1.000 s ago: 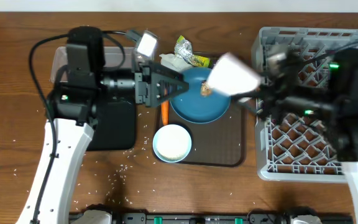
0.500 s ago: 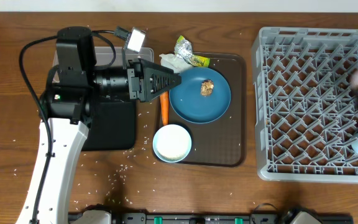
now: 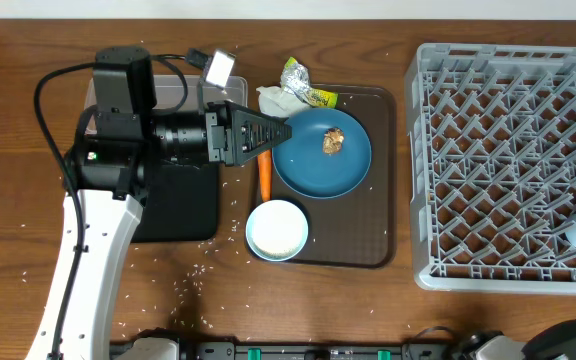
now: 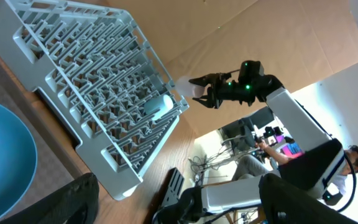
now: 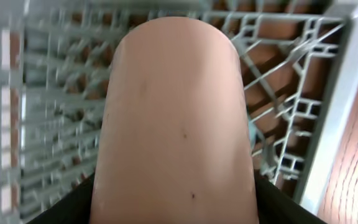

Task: Sort waste into correct bins and load items into the dishwasher rack
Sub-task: 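Place the pink cup into the dish rack with right gripper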

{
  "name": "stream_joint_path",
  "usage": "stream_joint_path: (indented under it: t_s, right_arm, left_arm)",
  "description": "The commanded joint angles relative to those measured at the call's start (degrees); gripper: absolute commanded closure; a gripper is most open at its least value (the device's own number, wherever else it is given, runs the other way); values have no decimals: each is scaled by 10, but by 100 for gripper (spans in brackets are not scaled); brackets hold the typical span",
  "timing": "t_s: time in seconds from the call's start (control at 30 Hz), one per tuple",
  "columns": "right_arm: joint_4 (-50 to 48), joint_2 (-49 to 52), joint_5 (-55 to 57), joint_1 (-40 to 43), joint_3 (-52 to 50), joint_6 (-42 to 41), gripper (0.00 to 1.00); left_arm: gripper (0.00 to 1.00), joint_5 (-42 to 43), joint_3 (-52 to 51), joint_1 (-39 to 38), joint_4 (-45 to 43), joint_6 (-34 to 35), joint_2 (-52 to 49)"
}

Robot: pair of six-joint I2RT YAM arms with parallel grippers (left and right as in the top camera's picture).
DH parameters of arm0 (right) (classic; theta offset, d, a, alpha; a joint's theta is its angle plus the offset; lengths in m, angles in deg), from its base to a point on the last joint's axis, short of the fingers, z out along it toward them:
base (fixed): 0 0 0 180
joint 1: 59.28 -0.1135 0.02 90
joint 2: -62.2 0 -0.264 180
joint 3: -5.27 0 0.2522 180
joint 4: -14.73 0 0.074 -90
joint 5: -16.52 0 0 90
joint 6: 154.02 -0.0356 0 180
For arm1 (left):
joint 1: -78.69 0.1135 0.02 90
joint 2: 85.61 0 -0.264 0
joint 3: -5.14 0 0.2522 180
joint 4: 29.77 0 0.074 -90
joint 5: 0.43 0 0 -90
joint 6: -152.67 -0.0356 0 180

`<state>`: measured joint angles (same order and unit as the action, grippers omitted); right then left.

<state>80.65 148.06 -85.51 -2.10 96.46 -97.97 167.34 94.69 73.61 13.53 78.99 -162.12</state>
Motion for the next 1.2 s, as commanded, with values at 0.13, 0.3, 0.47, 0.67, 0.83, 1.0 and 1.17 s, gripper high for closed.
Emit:
stream_joint_path:
  t_s: [0.13,0.3,0.47,0.67,0.83,1.0,1.17]
  right_arm:
    - [-31,51,-39,50,6,-29,45]
    - [-44,101,-80,55,6,-52,43]
    - [-61,123,-129,63,6,-77,28]
    - [-120,103,-267,77,6,-67,22]
    - [-150,46,-382,66,6,-49,22]
    - [-187,-53,-440,-1,6,-30,23]
    - [-167,-146,-410,-126,6,55,24]
  left_arm:
    - [17,-1,2,1,0,-12,1]
    - [16,-5,1,1,0,-12,1]
    - [16,-5,1,1,5,-12,1]
    - [16,-8,1,1,12,-12,1]
    - [16,-35,1,0,13,-13,1]
    - [16,-134,1,-23,32,-32,1]
    - [16,-391,1,-85,126,-86,1]
